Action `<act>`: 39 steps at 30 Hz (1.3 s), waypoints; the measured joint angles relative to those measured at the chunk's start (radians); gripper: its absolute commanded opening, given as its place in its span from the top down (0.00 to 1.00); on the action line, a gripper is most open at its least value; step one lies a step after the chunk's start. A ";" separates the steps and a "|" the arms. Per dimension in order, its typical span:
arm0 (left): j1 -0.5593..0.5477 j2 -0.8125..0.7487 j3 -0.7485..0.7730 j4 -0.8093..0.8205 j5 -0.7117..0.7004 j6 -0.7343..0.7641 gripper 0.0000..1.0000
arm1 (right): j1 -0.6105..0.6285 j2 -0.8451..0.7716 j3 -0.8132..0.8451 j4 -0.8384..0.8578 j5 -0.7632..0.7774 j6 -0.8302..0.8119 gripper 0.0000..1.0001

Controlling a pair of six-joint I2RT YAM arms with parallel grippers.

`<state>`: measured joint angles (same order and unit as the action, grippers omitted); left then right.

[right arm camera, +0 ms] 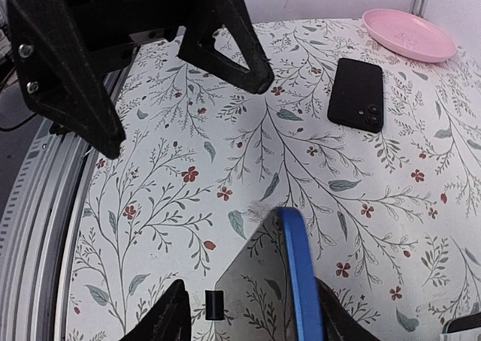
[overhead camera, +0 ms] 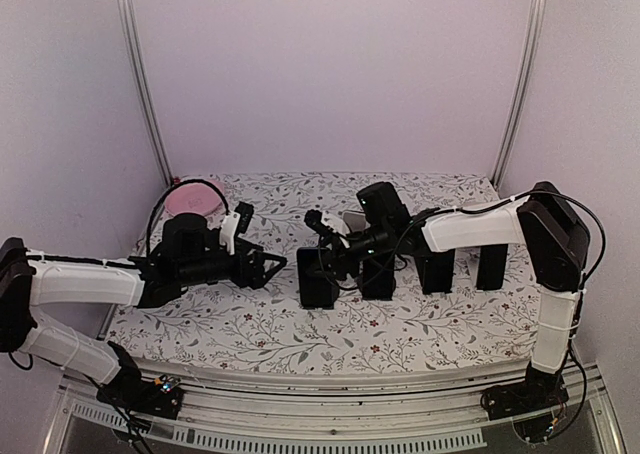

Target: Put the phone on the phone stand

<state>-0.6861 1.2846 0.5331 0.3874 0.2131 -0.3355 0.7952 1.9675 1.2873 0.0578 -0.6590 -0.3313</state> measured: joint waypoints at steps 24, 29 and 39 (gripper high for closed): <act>0.000 0.034 0.005 0.014 0.013 -0.009 0.08 | 0.000 -0.004 0.000 -0.008 0.084 0.005 0.01; 0.000 0.034 0.011 0.016 0.014 -0.010 0.08 | 0.000 -0.025 0.000 -0.014 0.112 0.010 0.01; 0.000 0.031 0.014 0.016 0.017 -0.019 0.07 | 0.000 -0.079 0.000 -0.014 0.166 0.029 0.01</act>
<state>-0.6861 1.3159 0.5472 0.4034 0.2298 -0.3550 0.7952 1.8881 1.2873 0.0437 -0.4927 -0.3023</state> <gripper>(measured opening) 0.924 0.989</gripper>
